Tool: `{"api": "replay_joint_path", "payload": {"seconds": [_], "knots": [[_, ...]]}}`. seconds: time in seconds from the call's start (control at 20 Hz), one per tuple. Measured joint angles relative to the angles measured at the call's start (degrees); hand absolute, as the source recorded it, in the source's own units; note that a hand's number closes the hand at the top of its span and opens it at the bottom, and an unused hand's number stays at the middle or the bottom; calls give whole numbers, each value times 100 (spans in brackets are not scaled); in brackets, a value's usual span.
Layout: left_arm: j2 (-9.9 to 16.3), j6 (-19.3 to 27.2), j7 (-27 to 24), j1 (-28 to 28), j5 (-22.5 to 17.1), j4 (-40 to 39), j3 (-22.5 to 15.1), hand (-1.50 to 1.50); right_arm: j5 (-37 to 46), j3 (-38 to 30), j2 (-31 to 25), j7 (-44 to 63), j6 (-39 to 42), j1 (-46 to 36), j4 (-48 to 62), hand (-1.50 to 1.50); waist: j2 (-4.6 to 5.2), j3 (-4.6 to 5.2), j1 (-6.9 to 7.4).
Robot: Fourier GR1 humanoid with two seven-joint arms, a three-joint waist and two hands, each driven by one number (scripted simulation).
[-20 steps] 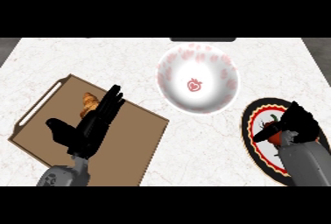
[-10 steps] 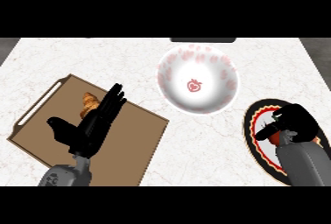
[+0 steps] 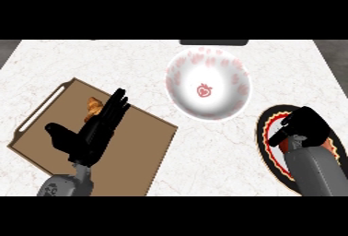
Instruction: Pick the bell pepper from the plate and place it in the bowl
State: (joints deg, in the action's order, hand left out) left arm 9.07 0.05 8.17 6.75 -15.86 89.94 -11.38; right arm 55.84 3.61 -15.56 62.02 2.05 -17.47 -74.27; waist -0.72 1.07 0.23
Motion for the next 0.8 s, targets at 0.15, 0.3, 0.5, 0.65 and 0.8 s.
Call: {"api": "replay_joint_path", "payload": {"seconds": [0.15,0.3,0.5,0.65,0.8], "knots": [[-1,-28,17,44,-5,2,38,0,155,382,123,-252,208,13,-144,150,2,-10,-6],[-55,-82,39,117,-3,-26,-57,0,217,1396,407,-1030,629,-57,-370,150,30,-34,190],[-72,-158,77,205,0,-66,-133,0,332,2895,884,-2022,1145,-271,-710,150,41,-70,382],[-47,-119,26,134,19,-100,-58,0,520,3780,1089,-2278,1421,-242,-1289,150,23,-86,210],[-94,-38,11,77,59,-74,-37,0,629,4323,1134,-2278,1645,-41,-2182,150,23,-96,62]]}}
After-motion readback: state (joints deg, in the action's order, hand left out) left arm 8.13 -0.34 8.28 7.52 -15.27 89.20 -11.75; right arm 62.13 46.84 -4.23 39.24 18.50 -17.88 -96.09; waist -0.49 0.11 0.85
